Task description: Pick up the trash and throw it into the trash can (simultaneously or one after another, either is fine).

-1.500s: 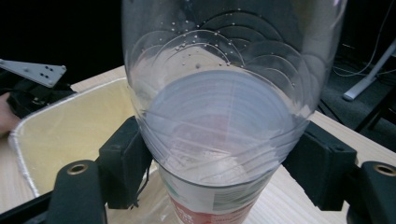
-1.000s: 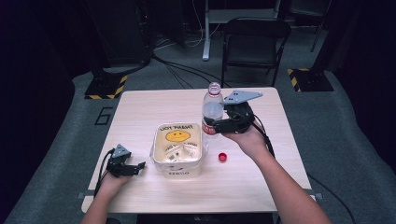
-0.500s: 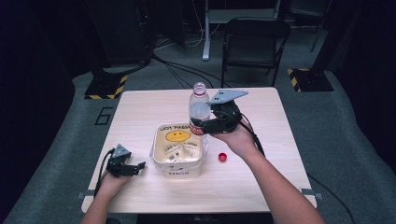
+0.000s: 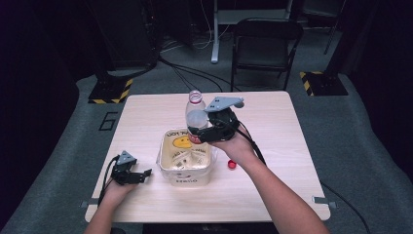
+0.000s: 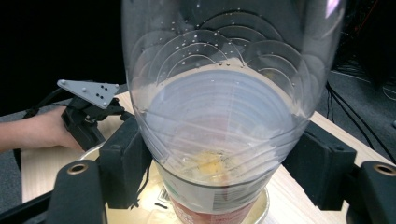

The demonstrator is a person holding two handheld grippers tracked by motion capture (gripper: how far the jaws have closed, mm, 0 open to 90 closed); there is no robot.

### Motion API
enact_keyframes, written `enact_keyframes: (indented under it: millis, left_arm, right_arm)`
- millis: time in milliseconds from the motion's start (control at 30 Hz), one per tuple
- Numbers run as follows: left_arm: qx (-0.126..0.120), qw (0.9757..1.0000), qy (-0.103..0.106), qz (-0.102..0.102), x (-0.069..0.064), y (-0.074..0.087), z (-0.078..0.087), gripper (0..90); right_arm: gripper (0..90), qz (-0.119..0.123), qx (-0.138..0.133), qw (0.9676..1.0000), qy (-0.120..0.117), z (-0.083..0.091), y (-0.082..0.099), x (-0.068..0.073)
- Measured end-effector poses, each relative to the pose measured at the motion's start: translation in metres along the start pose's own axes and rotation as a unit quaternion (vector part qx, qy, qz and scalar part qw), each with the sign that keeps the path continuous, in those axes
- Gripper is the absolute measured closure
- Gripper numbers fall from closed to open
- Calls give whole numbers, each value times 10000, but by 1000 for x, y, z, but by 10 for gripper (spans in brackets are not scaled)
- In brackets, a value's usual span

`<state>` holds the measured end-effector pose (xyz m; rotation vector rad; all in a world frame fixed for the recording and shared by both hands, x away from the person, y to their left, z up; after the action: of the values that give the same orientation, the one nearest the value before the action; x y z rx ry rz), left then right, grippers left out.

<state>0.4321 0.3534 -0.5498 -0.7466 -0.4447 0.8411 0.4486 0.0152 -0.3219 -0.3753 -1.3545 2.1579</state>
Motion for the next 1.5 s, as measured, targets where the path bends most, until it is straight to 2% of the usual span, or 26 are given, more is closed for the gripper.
enact_keyframes:
  millis: [300, 800, 967, 1133, 1500]
  left_arm:
    - [-3, 10000, 2, -3, 0, 0, 0, 153]
    - [-9, 10000, 7, 4, 0, 0, 0, 153]
    - [-10, 10000, 9, 3, 0, 0, 0, 153]
    - [-8, 10000, 9, 0, 0, 0, 0, 153]
    - [-9, 10000, 9, 2, 0, 0, 0, 153]
  right_arm:
    - [266, -44, 103, 9999, 6, -18, 16, -5]
    - [265, -111, 298, 9994, 151, -45, 45, -10]
    - [265, -108, 360, 9991, 175, -52, 55, -11]
    - [264, -205, 392, 9988, 223, -58, 63, -13]
    - [259, -148, 548, 9978, 330, -68, 75, -13]
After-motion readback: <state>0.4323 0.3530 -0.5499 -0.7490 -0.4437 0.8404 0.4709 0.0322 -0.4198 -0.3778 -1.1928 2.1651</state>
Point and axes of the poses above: each handheld gripper's, and its own axes: z roughly backward along the jaws, y roughly out of its underside, x roughly to its left, the point moved 3 cm from there along -z, roughly forward along the jaws, and after that the axes turned 6 degrees about -z, right-handed, at the moved point
